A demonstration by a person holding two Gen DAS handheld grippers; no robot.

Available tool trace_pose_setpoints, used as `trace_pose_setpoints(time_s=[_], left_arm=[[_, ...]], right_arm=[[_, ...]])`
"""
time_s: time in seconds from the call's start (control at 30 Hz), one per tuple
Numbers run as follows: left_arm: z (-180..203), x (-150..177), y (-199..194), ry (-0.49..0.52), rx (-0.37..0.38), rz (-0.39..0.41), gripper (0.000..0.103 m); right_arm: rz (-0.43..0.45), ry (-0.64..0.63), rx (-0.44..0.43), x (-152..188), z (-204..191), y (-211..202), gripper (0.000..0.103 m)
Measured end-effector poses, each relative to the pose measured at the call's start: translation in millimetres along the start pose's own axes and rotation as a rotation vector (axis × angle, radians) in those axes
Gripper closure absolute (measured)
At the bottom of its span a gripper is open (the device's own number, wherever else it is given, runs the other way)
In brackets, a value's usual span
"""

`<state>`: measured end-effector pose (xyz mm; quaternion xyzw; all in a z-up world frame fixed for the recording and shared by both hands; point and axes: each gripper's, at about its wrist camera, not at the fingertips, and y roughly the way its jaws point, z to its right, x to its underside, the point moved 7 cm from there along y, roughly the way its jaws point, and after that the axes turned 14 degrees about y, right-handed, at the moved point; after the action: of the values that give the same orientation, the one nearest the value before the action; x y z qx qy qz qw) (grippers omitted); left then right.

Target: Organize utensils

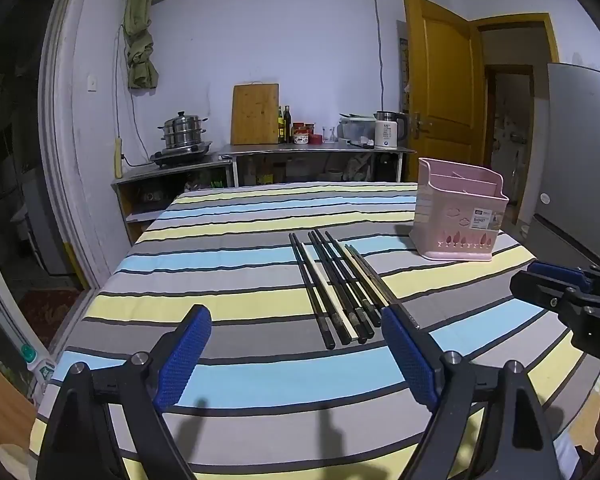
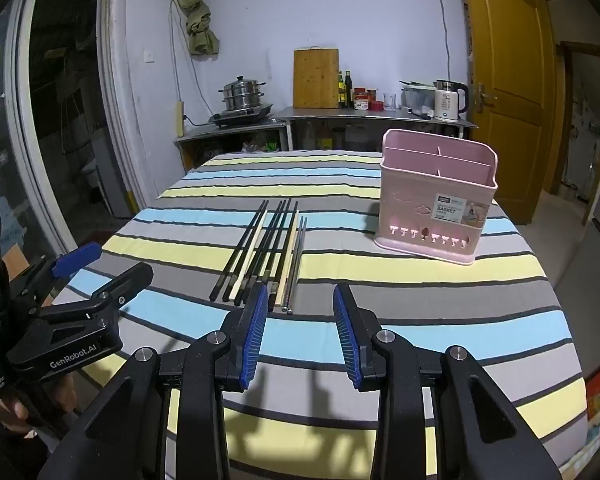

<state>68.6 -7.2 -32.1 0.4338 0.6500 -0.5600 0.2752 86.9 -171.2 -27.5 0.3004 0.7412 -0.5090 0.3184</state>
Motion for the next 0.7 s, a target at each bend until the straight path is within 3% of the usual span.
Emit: trace_pose_setpoints(time_s=[0.7], left_arm=[[-0.4, 6.0, -10.9, 0.005, 0.006, 0.01, 0.016]], right_arm=[[0.0, -0.001, 0.0, 0.8, 0.1, 0.2, 0.068]])
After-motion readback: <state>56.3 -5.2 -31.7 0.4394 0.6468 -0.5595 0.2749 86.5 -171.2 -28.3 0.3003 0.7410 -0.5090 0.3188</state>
